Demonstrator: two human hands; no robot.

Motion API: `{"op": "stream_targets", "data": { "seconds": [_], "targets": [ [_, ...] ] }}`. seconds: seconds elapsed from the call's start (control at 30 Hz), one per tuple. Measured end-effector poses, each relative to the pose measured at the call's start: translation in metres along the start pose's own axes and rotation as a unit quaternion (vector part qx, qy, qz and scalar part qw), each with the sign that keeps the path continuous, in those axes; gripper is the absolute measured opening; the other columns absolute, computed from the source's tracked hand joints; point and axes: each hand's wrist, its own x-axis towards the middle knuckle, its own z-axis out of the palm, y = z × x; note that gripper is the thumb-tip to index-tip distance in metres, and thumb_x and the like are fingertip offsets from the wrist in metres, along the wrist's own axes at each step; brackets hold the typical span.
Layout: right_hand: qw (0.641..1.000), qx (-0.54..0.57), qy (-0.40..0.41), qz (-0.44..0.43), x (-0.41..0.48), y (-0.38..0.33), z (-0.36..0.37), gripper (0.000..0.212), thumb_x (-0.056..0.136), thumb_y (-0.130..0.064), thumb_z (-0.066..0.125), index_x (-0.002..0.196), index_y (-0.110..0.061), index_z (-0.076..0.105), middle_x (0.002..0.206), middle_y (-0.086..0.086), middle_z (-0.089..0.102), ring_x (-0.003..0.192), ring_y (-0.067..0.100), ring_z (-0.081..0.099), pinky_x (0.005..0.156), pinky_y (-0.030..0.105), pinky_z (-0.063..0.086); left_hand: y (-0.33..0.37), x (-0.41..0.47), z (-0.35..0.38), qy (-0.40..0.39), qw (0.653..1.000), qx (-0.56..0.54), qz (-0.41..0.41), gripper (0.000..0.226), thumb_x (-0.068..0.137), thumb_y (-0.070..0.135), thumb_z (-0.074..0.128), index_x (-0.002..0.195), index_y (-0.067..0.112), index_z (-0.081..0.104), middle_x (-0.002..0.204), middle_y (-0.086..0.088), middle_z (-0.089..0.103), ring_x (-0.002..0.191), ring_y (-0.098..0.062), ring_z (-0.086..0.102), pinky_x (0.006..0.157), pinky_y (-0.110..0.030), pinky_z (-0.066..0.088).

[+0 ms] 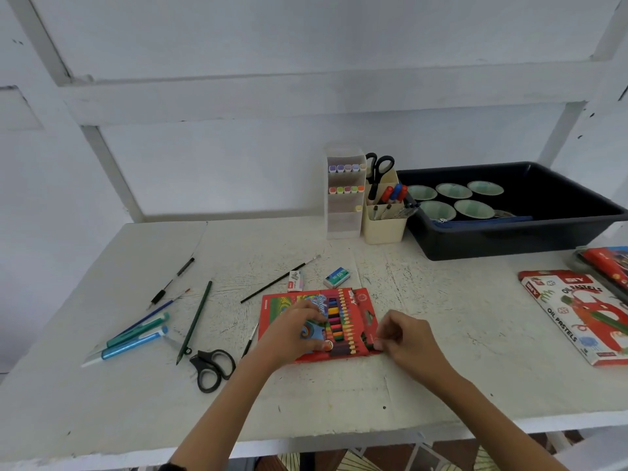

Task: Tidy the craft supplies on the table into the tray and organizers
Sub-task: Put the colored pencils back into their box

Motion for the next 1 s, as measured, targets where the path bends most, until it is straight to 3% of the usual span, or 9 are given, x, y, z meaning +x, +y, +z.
{"op": "stream_targets", "data": {
  "seconds": [0.1,0.27,0.43,0.53,0.63,0.73,0.87,1.0],
  "targets": [
    [1.000,0.022,-0.007,-0.008,-0.004,-0.005,0.011,0.036,0.079,0.004,0.068,0.074,-0.028,0.053,0.078,-0.007,0.064,0.080,0.005,0.062,0.066,0.009,0.049,0.000,-0.001,-0.001,0.000,1.000,-0.004,-0.002,0.048,0.076,0.031,0.076,0.119,0.020,0.060,0.128,0.010,0.046,0.115,-0.004,0.041,0.099,-0.024,0.041],
    [0.998,0.049,0.025,-0.016,-0.011,-0.005,0.010,0.037,0.078,0.010,0.065,0.083,-0.026,0.057,0.079,-0.005,0.065,0.081,-0.001,0.062,0.068,0.008,0.049,-0.003,-0.001,0.002,0.014,1.000,0.000,0.011,0.047,0.076,0.032,0.075,0.119,0.021,0.060,0.130,0.010,0.046,0.114,0.000,0.038,0.096,-0.017,0.033],
    [0.999,0.035,0.002,-0.014,-0.013,-0.012,0.012,0.038,0.079,0.005,0.066,0.089,-0.029,0.053,0.083,-0.004,0.061,0.082,0.000,0.057,0.067,0.011,0.048,-0.005,0.001,0.005,0.028,0.999,0.007,0.016,0.047,0.076,0.031,0.075,0.120,0.020,0.060,0.130,0.009,0.045,0.111,0.002,0.035,0.093,-0.012,0.028],
    [0.999,0.026,-0.044,0.002,-0.008,-0.016,0.007,0.032,0.082,0.003,0.063,0.090,-0.026,0.056,0.086,-0.005,0.061,0.081,0.005,0.059,0.068,0.012,0.049,-0.007,0.000,0.005,0.028,0.999,0.008,0.015,0.048,0.077,0.033,0.074,0.121,0.021,0.059,0.132,0.010,0.044,0.118,-0.002,0.037,0.095,-0.014,0.030],
    [1.000,-0.013,-0.016,-0.010,0.009,-0.030,0.007,0.021,0.086,-0.001,0.060,0.090,-0.022,0.060,0.087,-0.008,0.061,0.079,0.006,0.059,0.063,0.013,0.049,-0.009,-0.004,0.006,0.036,0.999,-0.004,0.022,0.044,0.079,0.034,0.072,0.119,0.021,0.060,0.130,0.012,0.045,0.121,-0.003,0.040,0.097,-0.017,0.035],
    [0.999,-0.014,-0.010,-0.044,0.032,-0.059,0.019,0.017,0.085,0.001,0.059,0.088,-0.016,0.063,0.084,-0.003,0.063,0.075,0.009,0.060,0.061,0.016,0.050,-0.013,-0.013,0.005,0.108,0.993,-0.019,0.039,0.028,0.084,0.033,0.066,0.108,0.017,0.067,0.117,0.008,0.057,0.108,-0.004,0.051,0.089,-0.019,0.042],
    [0.991,-0.004,-0.085,-0.104,0.058,-0.103,0.060,0.020,0.082,0.004,0.056,0.084,-0.013,0.066,0.080,-0.002,0.061,0.062,0.004,0.055,0.057,0.012,0.046,-0.037,-0.031,-0.014,0.214,0.977,-0.015,0.012,0.016,0.087,0.023,0.064,0.098,0.014,0.070,0.097,0.002,0.065,0.084,-0.013,0.061,0.075,-0.031,0.049],
    [0.992,0.011,-0.106,-0.063,0.079,-0.140,0.123,0.015,0.084,-0.006,0.054,0.087,-0.011,0.067,0.078,0.003,0.065,0.059,0.002,0.052,0.054,0.008,0.040,-0.078,-0.061,-0.050,0.301,0.951,-0.003,-0.065,0.016,0.087,0.015,0.062,0.101,0.018,0.069,0.099,0.009,0.064,0.090,-0.004,0.058,0.082,-0.020,0.045]
  ]
}}
